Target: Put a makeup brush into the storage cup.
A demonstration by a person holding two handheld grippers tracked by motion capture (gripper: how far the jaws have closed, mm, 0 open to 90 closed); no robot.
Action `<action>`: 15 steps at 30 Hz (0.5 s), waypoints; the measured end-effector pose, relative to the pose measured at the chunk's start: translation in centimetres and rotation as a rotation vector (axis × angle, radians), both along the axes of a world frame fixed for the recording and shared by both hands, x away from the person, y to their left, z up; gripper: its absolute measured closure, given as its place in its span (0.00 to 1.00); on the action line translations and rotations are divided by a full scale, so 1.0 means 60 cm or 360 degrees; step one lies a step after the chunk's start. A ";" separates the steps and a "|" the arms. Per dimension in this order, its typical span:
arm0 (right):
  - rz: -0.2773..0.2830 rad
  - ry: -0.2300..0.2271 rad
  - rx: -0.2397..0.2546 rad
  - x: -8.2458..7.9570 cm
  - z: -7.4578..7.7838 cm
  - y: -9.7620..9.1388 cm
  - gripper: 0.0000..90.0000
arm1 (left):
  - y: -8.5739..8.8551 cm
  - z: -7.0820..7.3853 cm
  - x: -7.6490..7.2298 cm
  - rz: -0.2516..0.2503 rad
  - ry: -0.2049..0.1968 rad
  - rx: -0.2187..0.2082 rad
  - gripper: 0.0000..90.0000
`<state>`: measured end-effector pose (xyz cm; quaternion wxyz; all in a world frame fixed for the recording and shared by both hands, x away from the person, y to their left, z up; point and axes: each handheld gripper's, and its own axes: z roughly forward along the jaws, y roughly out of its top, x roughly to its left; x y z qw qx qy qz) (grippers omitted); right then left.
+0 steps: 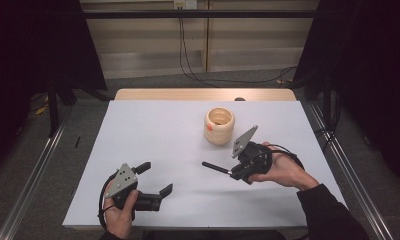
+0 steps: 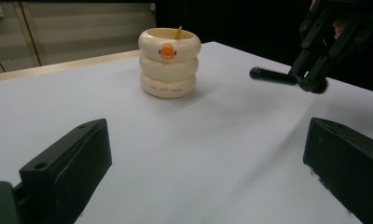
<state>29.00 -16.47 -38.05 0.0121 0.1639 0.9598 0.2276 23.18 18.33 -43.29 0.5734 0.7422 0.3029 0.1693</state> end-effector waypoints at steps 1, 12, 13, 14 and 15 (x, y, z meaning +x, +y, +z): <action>0.0017 -0.0011 0.0001 -0.001 -0.001 0.003 0.88 | 0.001 0.001 0.002 -0.0020 -0.0009 0.0016 0.01; 0.0066 -0.0020 0.0019 -0.008 -0.001 0.010 0.88 | -0.019 0.010 0.008 -0.0047 -0.0013 0.0012 0.01; 0.0074 -0.0012 0.0021 -0.008 -0.001 0.010 0.88 | -0.022 0.011 0.010 -0.0054 -0.0005 0.0012 0.01; 0.0074 -0.0007 0.0022 -0.008 -0.001 0.011 0.88 | -0.025 0.012 0.011 -0.0051 0.0007 -0.0003 0.01; 0.0075 -0.0010 0.0022 -0.008 -0.001 0.011 0.88 | -0.027 0.014 0.014 -0.0053 0.0001 0.0004 0.01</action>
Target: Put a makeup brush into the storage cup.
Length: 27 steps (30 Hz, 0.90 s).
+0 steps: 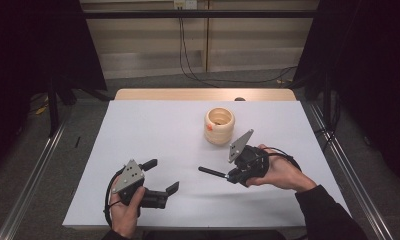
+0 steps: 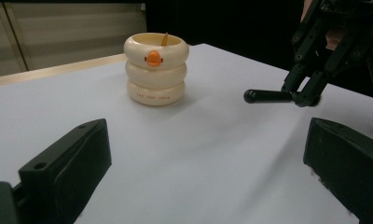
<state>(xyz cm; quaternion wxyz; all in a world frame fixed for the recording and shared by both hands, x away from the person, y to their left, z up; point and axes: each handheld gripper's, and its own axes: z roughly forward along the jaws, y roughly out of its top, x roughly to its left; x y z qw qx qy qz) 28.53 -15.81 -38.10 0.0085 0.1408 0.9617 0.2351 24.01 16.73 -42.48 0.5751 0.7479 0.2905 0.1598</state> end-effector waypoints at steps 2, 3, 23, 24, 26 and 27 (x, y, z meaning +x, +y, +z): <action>-0.0029 0.0001 0.0015 0.000 -0.001 0.001 0.88 | -0.003 0.003 0.005 0.0000 -0.0018 0.0018 0.01; -0.0028 0.0011 0.0021 0.002 -0.002 0.001 0.88 | -0.003 0.005 0.007 -0.0012 -0.0008 0.0005 0.01; -0.0011 0.0048 0.0011 0.001 -0.010 0.011 0.88 | -0.055 0.014 0.031 -0.0261 0.0007 0.0040 0.01; -0.0005 0.0047 0.0010 0.001 -0.010 0.011 0.88 | -0.058 0.014 0.032 -0.0282 0.0013 0.0039 0.02; 0.0004 0.0056 0.0003 0.000 -0.011 0.013 0.88 | -0.065 0.015 0.031 -0.0295 0.0018 0.0070 0.02; 0.0016 0.0053 0.0003 0.000 -0.012 0.014 0.88 | -0.068 0.014 0.031 -0.0299 0.0020 0.0083 0.02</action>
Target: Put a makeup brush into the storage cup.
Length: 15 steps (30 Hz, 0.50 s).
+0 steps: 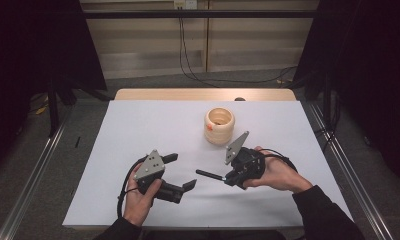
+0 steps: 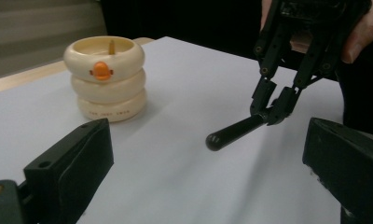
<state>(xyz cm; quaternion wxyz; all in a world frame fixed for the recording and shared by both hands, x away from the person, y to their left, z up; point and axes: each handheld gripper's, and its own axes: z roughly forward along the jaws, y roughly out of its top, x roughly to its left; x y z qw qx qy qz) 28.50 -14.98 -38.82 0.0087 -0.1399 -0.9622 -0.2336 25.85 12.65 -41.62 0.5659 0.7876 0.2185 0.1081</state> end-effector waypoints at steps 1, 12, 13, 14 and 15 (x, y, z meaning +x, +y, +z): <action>-0.0007 -0.0001 -0.0004 -0.002 0.000 0.002 0.88 | -0.003 -0.002 0.001 -0.0044 0.0010 -0.0016 0.02; 0.0056 -0.0003 -0.0019 -0.006 -0.003 0.009 0.88 | -0.029 -0.001 0.001 -0.0178 0.0027 0.0030 0.02; 0.0062 -0.0006 -0.0019 -0.006 -0.003 0.009 0.88 | -0.032 -0.001 0.001 -0.0186 0.0026 0.0053 0.02; 0.0076 -0.0005 -0.0019 -0.006 -0.004 0.009 0.88 | -0.036 0.000 0.002 -0.0196 0.0030 0.0059 0.03; 0.0073 0.0001 -0.0026 -0.008 -0.004 0.010 0.88 | -0.041 0.001 0.002 -0.0194 0.0038 0.0090 0.03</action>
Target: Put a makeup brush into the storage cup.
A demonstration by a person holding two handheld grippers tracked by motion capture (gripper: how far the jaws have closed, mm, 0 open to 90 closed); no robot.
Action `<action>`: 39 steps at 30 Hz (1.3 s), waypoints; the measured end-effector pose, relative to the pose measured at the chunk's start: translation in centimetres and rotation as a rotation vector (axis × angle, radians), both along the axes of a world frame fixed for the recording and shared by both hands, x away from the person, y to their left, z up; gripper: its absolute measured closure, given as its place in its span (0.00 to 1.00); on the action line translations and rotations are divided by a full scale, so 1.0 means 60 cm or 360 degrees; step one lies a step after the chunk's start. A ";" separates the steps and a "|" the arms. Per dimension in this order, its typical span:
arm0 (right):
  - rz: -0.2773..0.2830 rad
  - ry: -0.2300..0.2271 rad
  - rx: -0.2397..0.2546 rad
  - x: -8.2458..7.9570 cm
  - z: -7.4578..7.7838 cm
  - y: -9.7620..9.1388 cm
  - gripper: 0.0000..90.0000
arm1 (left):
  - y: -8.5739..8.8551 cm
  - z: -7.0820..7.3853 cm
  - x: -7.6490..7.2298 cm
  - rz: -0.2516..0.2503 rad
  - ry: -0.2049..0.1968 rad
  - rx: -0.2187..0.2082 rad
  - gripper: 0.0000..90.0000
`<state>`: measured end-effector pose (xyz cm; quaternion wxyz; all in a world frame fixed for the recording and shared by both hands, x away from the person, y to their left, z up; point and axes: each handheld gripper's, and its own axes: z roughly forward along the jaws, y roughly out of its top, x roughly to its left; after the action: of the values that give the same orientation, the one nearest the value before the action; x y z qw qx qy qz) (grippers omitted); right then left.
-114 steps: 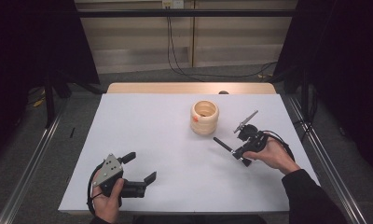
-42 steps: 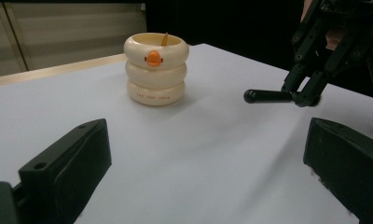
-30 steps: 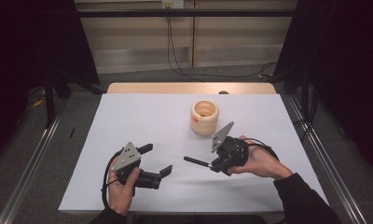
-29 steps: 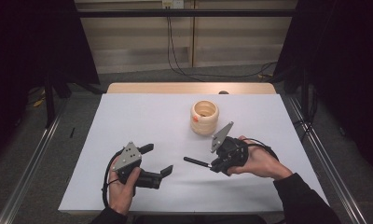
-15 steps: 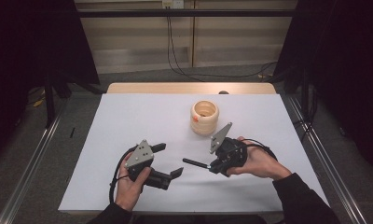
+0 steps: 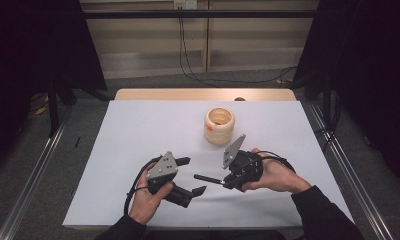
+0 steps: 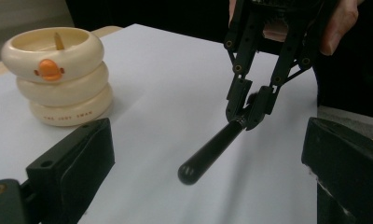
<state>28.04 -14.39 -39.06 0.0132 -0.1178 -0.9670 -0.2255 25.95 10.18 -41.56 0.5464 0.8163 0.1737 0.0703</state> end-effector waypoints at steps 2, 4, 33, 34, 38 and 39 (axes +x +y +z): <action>-0.0007 0.0013 -0.0014 -0.002 -0.001 0.002 0.88 | -0.007 0.001 0.001 -0.0027 0.0003 -0.0002 0.03; 0.0016 -0.0002 -0.0011 -0.001 -0.002 0.002 0.88 | -0.016 0.002 0.000 -0.0042 0.0000 0.0019 0.03; 0.0052 0.0016 -0.0066 -0.006 -0.005 0.009 0.88 | -0.047 0.002 0.016 -0.0153 0.0061 0.0377 0.21; 0.0055 0.0016 -0.0068 -0.005 -0.005 0.008 0.88 | -0.049 0.004 0.016 -0.0130 0.0025 0.0422 0.26; 0.0049 0.0013 -0.0067 -0.005 -0.006 0.008 0.88 | -0.050 0.008 0.018 -0.0163 0.0058 0.0447 0.31; 0.0045 0.0006 -0.0066 -0.004 -0.006 0.008 0.88 | -0.050 0.009 0.017 -0.0141 0.0031 0.0483 0.35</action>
<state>27.83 -13.92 -39.43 0.0158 -0.1048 -0.9730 -0.2050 26.99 7.17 -41.05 0.4176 0.8970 0.1302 0.0637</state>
